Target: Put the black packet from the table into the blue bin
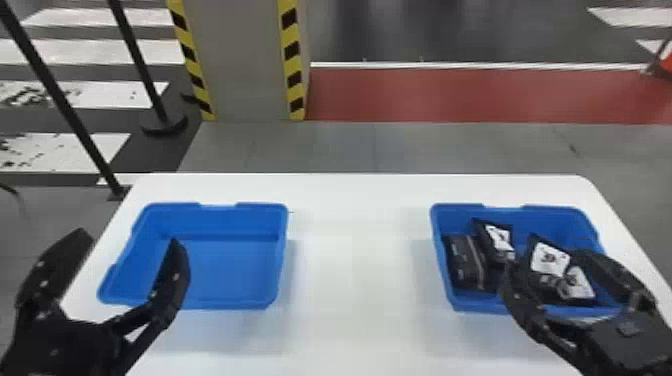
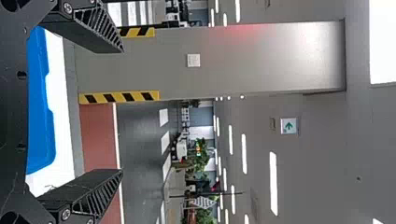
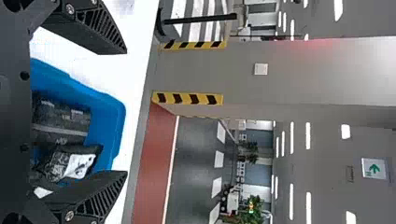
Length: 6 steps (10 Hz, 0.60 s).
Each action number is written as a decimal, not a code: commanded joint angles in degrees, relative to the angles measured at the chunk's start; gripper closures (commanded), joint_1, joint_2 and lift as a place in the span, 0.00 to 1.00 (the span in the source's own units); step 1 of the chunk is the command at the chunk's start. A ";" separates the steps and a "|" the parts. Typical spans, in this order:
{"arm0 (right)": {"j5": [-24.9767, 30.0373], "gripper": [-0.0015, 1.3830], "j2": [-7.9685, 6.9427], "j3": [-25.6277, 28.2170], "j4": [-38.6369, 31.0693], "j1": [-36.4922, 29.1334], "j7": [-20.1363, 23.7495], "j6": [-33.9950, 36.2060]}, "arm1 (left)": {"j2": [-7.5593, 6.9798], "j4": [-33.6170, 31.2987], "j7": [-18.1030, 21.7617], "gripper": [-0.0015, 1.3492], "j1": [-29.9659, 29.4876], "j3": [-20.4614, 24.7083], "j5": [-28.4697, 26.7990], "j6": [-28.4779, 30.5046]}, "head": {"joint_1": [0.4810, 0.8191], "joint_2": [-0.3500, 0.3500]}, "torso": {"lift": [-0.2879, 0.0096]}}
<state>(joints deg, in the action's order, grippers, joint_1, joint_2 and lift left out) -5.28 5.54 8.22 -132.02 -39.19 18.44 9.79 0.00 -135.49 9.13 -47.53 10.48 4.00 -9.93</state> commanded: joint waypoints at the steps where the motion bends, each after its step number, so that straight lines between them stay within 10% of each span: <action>1: -2.03 0.07 -0.53 -0.11 -1.22 -5.38 0.02 -5.58 | 0.15 0.00 0.01 0.08 0.00 0.03 0.00 -0.05 | 0.63 0.60 | 0.60; 6: -2.15 0.07 -3.43 5.14 -10.64 -14.66 -2.00 -8.67 | 0.15 0.00 0.01 0.08 -0.14 0.14 -0.11 -0.05 | 0.63 0.55 | 0.60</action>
<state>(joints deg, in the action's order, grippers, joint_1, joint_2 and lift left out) -7.39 2.20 13.24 -142.46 -53.68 16.41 1.12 0.00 -135.49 9.13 -47.65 10.63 3.87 -9.99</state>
